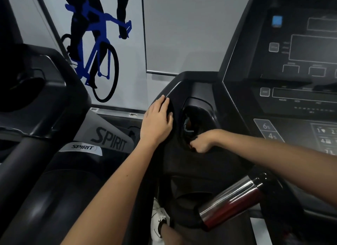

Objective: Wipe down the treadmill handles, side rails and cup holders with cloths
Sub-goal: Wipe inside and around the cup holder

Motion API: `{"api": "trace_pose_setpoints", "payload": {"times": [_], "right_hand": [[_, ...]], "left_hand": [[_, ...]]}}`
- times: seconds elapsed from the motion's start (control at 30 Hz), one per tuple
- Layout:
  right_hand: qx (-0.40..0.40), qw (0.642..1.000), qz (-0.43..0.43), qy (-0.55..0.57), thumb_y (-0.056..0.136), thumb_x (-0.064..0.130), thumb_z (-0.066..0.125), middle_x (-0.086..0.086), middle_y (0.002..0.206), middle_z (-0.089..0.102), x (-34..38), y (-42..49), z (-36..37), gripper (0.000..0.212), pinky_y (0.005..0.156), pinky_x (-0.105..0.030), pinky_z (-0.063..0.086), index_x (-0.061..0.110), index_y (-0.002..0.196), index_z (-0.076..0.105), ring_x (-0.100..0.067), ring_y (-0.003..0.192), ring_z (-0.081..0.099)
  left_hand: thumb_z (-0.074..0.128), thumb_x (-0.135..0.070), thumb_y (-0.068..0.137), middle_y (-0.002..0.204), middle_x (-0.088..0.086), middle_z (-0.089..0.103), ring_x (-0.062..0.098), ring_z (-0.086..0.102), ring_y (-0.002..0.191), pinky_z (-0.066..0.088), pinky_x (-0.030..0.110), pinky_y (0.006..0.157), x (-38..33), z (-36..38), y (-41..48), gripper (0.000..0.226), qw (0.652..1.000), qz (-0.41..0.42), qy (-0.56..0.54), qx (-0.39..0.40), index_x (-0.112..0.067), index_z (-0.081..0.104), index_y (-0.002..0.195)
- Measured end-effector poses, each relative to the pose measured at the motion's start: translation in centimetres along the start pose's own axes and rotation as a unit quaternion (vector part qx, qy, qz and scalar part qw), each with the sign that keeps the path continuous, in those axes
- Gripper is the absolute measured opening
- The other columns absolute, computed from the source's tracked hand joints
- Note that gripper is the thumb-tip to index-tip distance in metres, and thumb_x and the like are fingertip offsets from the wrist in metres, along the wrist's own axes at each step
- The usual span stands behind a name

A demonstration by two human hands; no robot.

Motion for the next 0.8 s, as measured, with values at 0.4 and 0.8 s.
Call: {"api": "trace_pose_setpoints", "payload": {"times": [0.4,0.8], "right_hand": [[0.029,1.000,0.000,-0.009,0.097,0.017,0.036,-0.015,0.133,0.052,0.9,0.2,-2.1,0.039,0.084,-0.025,0.039,-0.002,0.128,0.049,-0.025,0.108,0.052],[-0.077,0.978,-0.015,0.194,0.091,0.000,0.039,-0.026,0.115,0.058,-0.1,0.2,0.7,0.029,0.075,-0.034,0.040,-0.011,0.111,0.056,-0.033,0.099,0.057]], "left_hand": [[0.042,-0.022,0.095,0.155,-0.001,0.024,0.016,0.023,0.141,0.021,0.033,0.116,0.0,-0.1,-0.1,0.053,0.999,0.031,0.017,0.016,-0.013,0.028,0.146],[0.045,-0.022,0.093,0.154,-0.003,0.025,0.017,0.028,0.138,0.028,0.037,0.112,-0.3,-0.3,-0.2,0.054,1.000,0.025,0.002,0.014,-0.013,0.030,0.145]]}}
Point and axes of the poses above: each hand's wrist, its own y-axis towards the middle knuckle, its own z-axis out of the palm, x = y × z, the point moved 3 cm from there along y, towards the middle knuckle
